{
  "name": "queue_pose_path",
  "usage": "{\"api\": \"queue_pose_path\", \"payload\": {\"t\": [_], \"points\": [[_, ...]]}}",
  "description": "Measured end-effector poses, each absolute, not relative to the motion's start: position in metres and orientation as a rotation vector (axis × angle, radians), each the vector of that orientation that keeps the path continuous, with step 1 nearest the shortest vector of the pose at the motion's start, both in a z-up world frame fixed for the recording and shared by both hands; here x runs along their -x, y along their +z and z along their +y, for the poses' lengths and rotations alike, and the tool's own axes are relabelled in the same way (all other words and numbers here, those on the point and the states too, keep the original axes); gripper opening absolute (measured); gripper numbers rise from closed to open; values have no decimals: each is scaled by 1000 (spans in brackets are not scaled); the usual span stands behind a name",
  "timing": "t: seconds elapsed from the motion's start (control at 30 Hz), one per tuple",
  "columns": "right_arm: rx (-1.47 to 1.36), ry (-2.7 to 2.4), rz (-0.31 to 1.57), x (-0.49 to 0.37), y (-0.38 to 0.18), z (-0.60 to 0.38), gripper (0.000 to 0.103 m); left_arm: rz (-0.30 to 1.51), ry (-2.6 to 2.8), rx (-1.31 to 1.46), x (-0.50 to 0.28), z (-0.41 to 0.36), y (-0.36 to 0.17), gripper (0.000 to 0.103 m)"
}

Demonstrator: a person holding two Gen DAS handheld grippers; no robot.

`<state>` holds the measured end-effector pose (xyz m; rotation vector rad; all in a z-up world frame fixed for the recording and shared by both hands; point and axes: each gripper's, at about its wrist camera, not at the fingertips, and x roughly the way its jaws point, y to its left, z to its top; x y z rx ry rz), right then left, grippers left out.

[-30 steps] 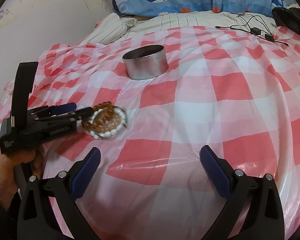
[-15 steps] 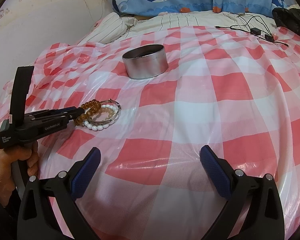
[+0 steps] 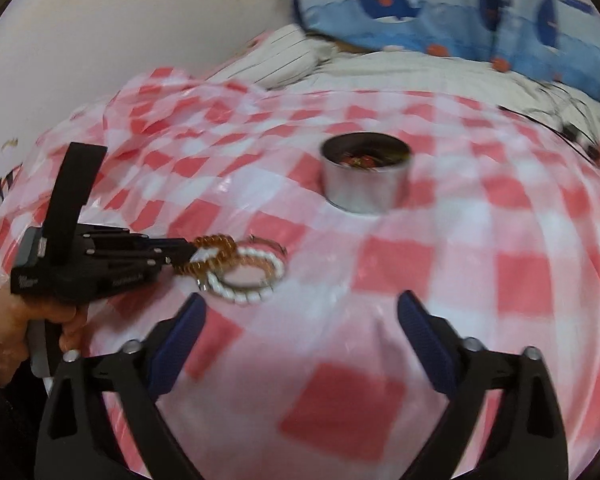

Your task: Organize jewelry

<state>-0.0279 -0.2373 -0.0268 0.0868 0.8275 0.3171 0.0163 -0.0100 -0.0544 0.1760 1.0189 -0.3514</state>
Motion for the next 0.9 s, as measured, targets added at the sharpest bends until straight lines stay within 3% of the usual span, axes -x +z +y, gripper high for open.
{"api": "queue_pose_path", "payload": {"t": [0.1,0.23,0.27,0.3,0.4,0.47,0.67,0.9], "points": [[-51,352,892,-1,-35,-226,41,1023,-362,-162,-19,-10,-56,13],[-27,414,940,-21,-44,-212,40,1022,-364,-173,-22,-12,-58,16],[-13,424,961,-26,-49,-208,36,1021,-365,-179,-22,-13,-58,17],[-5,434,982,-31,-55,-204,22,1020,-366,-186,-22,-14,-59,17],[-16,478,984,-33,-57,-203,8,1015,-374,-199,-23,-17,-59,16],[-44,480,951,-26,-50,-210,8,1009,-392,-207,-22,-19,-57,11],[-115,410,900,11,-32,-254,8,987,-438,-261,-11,-34,-53,11],[-288,297,948,28,-54,-314,8,991,-426,-268,-11,-35,-56,11]]}}
